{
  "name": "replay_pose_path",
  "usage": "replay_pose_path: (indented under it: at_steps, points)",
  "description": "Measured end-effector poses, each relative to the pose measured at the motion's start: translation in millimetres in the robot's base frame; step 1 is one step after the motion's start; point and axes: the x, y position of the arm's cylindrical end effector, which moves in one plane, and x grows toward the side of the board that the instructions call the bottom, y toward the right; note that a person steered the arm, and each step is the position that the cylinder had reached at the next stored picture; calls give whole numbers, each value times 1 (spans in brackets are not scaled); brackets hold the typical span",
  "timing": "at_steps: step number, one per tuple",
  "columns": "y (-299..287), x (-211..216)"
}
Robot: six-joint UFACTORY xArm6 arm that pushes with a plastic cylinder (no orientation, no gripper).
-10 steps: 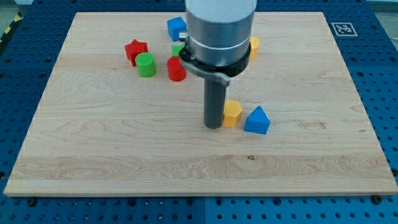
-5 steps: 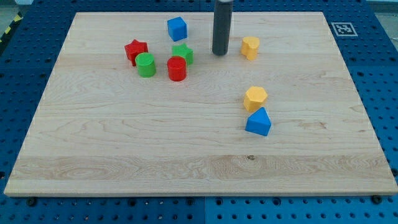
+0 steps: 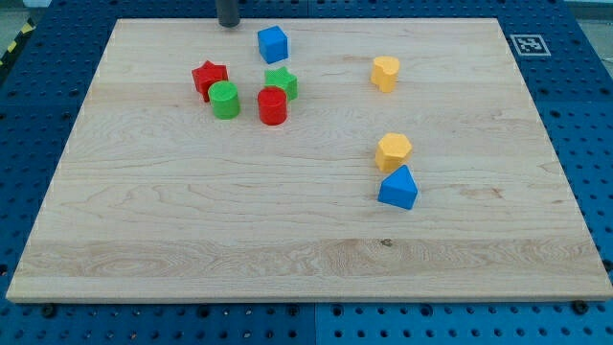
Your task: Nudge the blue cube down a bit
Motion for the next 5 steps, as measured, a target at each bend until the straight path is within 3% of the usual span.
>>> replay_pose_path:
  at_steps: [2,5]
  points:
    - [37,12]
    - [53,81]
